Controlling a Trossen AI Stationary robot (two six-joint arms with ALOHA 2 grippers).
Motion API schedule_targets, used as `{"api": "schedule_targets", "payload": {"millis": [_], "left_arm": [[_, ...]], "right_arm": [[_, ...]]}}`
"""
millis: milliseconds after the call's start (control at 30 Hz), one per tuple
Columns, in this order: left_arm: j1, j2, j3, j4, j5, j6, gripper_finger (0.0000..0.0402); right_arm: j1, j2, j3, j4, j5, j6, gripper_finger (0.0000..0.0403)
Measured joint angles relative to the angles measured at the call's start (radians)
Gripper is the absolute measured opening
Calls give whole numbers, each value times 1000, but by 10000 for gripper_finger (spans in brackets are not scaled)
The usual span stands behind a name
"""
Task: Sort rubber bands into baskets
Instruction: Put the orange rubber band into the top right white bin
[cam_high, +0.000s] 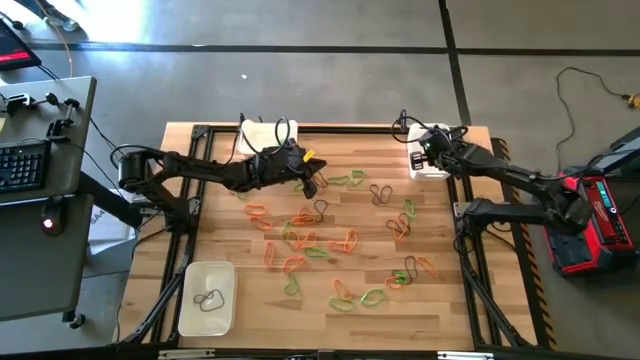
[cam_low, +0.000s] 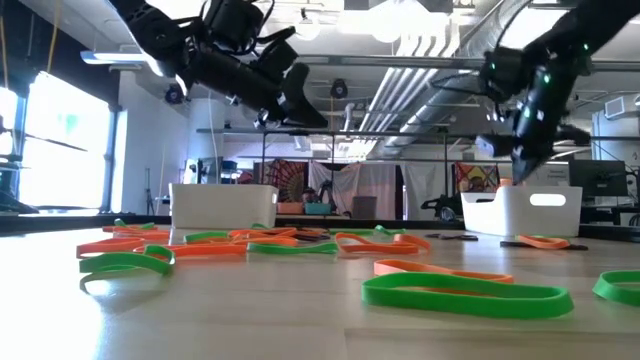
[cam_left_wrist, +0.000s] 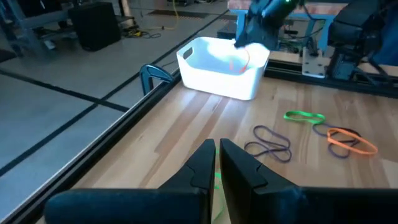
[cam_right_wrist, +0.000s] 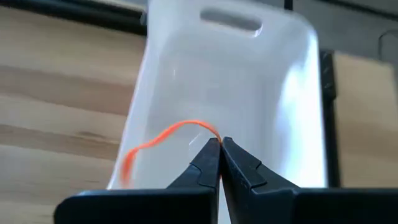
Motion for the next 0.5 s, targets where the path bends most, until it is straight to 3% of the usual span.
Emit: {"api": "schedule_targets", "payload": {"millis": [233, 500], "left_arm": [[51, -113, 0, -191, 3, -9, 14], [139, -245, 1, -455, 8, -26, 14]], "right_arm": [[-32, 0, -43, 30, 12, -4, 21], [-32, 0, 11, 24, 62, -15, 98]]}}
